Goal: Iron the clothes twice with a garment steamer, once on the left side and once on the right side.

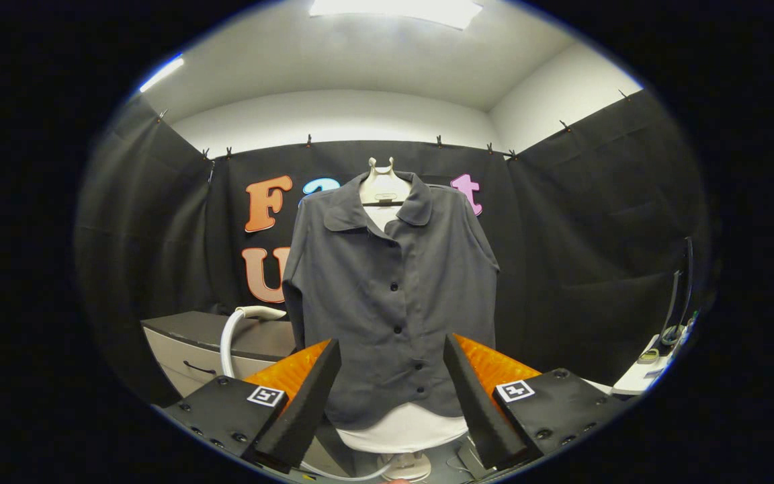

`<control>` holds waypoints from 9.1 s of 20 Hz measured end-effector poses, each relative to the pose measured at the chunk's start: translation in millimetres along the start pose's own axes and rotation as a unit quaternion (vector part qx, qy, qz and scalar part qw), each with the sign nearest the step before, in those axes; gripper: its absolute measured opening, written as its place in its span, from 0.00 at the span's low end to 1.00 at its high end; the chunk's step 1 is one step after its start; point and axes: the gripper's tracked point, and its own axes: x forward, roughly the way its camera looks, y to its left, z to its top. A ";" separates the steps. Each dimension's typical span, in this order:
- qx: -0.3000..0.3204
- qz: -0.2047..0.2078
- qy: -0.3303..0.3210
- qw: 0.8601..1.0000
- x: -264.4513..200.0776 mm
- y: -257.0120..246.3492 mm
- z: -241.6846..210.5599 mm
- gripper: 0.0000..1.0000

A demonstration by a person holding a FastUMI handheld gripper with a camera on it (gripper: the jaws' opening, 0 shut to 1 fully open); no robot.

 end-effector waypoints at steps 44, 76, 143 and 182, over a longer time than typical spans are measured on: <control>-0.120 0.143 0.369 0.911 400.0 439.5 -186.8 0.96; -0.028 0.194 0.122 0.973 178.9 325.2 21.8 0.34; 0.012 0.057 0.004 0.998 -49.5 -48.4 -14.2 0.34; 0.004 0.076 0.148 0.986 64.1 38.1 -210.7 0.34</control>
